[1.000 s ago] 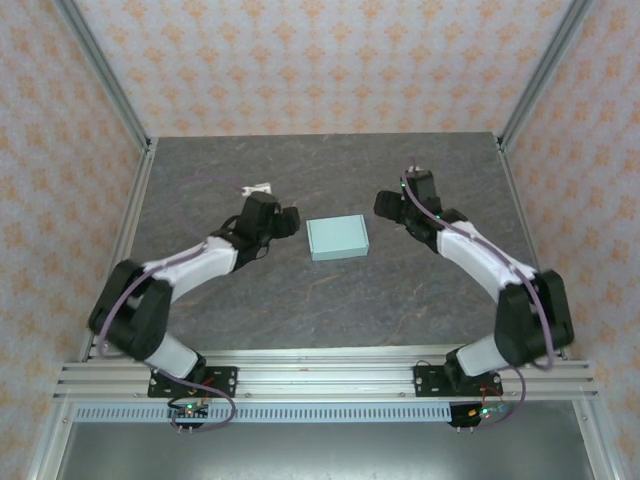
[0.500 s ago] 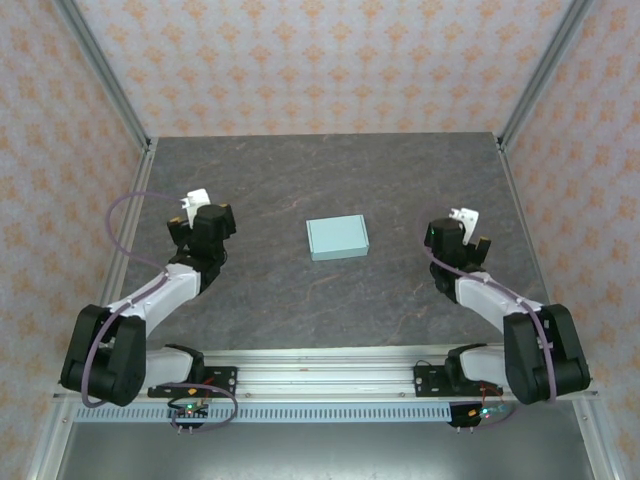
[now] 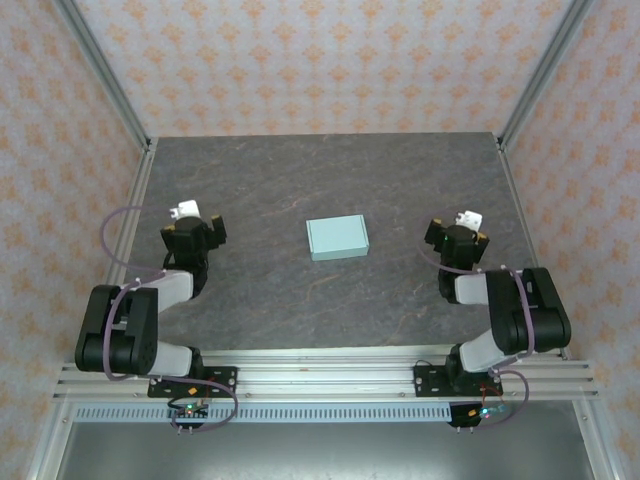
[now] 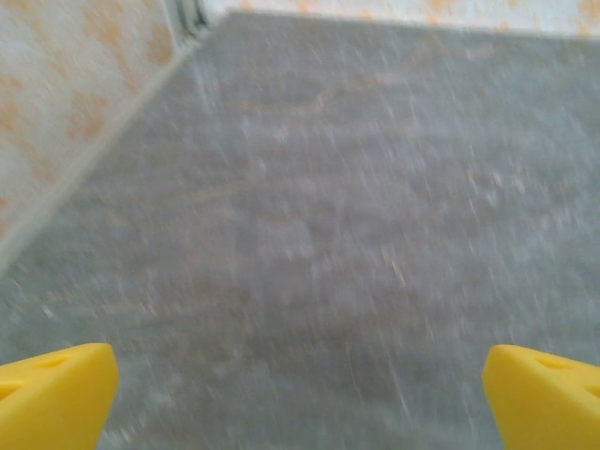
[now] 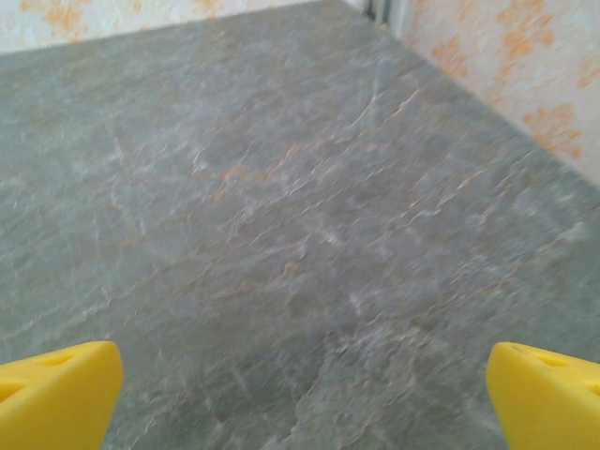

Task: Fold the paper box

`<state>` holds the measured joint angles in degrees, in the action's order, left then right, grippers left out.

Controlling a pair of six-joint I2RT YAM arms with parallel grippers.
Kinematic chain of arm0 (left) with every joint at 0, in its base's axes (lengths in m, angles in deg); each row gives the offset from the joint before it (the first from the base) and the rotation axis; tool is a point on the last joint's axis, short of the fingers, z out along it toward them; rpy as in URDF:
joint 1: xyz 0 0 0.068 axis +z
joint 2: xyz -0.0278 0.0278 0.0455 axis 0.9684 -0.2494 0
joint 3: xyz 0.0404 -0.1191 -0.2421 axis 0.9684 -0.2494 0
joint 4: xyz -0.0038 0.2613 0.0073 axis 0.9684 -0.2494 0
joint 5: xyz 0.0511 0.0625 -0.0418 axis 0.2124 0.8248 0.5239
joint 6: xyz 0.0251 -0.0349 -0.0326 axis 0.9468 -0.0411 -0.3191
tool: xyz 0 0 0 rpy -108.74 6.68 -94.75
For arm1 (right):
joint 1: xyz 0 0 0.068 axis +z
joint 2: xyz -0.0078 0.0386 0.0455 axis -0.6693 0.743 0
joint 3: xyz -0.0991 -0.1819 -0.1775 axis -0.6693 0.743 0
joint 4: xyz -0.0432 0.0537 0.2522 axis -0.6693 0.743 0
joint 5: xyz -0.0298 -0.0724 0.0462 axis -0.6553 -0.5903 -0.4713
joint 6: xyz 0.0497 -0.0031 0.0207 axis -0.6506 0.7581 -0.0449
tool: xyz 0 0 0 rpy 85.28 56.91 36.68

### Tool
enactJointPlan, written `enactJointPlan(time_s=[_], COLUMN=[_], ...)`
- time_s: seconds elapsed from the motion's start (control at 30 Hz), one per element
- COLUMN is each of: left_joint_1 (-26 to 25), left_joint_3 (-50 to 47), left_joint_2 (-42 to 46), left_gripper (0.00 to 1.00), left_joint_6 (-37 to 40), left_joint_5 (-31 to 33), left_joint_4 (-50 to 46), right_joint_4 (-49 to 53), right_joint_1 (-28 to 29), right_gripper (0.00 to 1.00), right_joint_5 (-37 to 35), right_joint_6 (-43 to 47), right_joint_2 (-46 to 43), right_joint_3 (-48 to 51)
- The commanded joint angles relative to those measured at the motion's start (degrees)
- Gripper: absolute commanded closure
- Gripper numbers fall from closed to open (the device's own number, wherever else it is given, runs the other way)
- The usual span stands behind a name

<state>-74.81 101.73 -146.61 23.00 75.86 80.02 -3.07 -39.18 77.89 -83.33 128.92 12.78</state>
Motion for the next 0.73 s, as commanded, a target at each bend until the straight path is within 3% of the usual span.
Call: enactJointPlan(time_s=[0.0, 0.07, 0.1, 0.7], left_joint_1=[0.0, -0.7, -2.0, -2.7], left_joint_3=[-1.1, 0.2, 1.4, 1.3], left_joint_2=[-1.8, -6.2, -5.4, -5.7], left_gripper=[0.00, 0.00, 0.00, 0.00], left_joint_6=[0.9, 3.0, 4.4, 4.5], left_joint_5=[-5.1, -7.2, -7.1, -5.4], left_joint_4=[9.6, 12.1, 8.6, 8.8], right_joint_4=[-3.6, 1.6, 0.9, 1.3], right_joint_1=[-0.4, -0.4, -0.4, -0.4], right_gripper=[0.01, 0.01, 0.00, 0.01], right_joint_5=[3.4, 3.4, 3.5, 3.6], right_joint_6=[0.5, 0.4, 0.4, 0.7], right_joint_2=[0.2, 0.3, 0.6, 0.5], right_joint_3=[-0.9, -3.5, -3.5, -3.5])
